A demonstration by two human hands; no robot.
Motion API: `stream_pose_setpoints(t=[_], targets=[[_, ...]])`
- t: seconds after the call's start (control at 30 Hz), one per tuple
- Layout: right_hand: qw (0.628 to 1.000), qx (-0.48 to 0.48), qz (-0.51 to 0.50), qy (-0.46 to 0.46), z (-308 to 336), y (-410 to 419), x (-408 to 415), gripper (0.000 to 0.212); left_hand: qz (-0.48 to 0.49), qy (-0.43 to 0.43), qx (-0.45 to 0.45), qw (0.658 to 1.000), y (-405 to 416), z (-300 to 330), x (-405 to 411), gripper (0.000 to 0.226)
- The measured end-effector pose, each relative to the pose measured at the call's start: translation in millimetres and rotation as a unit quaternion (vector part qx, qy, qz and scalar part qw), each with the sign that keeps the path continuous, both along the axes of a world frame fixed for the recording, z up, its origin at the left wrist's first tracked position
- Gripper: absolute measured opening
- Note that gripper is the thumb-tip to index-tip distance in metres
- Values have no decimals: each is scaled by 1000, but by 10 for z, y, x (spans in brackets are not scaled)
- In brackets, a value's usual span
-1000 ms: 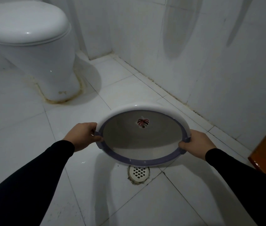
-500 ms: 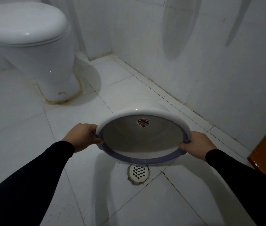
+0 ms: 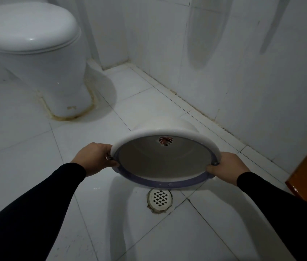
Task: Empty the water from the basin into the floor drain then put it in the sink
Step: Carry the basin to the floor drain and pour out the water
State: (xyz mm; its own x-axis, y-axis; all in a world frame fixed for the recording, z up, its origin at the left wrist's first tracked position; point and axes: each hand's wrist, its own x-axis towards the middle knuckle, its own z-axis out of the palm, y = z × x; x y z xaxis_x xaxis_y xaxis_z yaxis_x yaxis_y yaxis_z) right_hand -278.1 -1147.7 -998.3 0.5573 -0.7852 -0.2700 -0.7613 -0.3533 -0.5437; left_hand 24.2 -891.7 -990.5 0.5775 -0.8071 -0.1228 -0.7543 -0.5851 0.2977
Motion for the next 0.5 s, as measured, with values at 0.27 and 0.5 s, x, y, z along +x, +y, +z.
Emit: stream_pose_setpoints(t=[0.27, 0.5], targets=[[1000, 0, 1, 8, -10, -11, 1, 12, -4, -20, 18, 1000, -6, -20, 13, 21], [1000, -7, 7, 10, -25, -17, -9, 13, -9, -24, 24, 999, -5, -28, 15, 23]])
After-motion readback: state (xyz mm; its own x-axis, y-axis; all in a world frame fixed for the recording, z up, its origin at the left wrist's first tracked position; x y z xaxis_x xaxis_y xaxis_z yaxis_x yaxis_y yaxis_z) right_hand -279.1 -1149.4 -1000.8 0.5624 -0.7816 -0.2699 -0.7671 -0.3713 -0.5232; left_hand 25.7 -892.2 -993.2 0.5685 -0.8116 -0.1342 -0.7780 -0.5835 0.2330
